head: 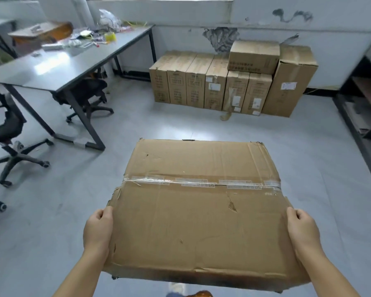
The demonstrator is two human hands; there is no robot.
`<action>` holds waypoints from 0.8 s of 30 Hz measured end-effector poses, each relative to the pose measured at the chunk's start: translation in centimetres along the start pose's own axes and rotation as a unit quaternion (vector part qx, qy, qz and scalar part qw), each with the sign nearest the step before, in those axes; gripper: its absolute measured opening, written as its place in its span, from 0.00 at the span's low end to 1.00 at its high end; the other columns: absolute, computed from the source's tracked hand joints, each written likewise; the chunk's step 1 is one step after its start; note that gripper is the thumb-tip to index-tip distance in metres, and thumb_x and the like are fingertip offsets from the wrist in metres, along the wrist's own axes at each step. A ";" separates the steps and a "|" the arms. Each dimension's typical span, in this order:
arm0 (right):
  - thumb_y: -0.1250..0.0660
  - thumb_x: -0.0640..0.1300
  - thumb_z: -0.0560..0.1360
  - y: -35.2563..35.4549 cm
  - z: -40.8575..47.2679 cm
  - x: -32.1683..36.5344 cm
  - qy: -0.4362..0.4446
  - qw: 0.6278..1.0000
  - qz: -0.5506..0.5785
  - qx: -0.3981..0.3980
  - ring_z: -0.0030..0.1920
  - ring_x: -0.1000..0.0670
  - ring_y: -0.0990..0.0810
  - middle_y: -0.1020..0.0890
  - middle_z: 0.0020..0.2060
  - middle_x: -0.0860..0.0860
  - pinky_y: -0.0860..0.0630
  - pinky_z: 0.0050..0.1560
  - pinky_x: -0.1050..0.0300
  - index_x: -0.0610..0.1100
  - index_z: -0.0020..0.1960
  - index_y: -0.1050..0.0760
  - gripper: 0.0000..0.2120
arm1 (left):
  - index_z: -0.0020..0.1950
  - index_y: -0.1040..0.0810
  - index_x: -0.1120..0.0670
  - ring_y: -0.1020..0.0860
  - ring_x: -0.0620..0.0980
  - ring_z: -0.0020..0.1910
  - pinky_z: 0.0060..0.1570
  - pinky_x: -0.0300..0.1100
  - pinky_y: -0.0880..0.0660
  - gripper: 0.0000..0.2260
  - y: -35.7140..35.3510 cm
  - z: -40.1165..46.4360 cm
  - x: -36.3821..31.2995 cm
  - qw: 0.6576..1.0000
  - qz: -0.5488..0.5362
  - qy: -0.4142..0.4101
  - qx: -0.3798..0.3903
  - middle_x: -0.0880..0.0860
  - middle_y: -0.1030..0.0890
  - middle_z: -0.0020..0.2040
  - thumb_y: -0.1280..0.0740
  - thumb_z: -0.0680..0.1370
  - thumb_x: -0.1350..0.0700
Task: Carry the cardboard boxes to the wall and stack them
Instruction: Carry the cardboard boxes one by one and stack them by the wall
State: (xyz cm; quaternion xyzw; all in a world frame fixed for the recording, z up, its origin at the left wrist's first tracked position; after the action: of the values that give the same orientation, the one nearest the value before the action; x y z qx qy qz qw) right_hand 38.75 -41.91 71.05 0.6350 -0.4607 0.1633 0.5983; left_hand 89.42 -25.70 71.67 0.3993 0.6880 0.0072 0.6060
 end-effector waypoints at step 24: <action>0.44 0.41 0.79 -4.6 39.8 17.9 -0.061 0.995 -0.003 -0.081 0.31 0.46 0.39 0.36 0.29 0.44 0.45 0.33 0.51 0.42 0.34 0.40 0.15 | 0.38 0.30 0.61 0.36 0.53 0.35 0.35 0.45 0.40 0.14 -36.4 26.3 -30.0 0.994 0.027 -0.043 0.094 0.55 0.32 0.35 0.42 0.73 0.50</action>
State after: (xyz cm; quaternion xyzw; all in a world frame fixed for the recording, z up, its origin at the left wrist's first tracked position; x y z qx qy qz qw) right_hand 38.01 -85.73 72.61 0.5948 -0.5063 0.0846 0.6187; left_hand 90.22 -79.70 71.54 0.4728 0.6480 -0.0583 0.5943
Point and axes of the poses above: each hand's wrist, its own z-axis towards the middle knuckle, its own y-axis out of the back of the hand, x = y × z, the point moved 9 cm from there along z, towards the middle knuckle
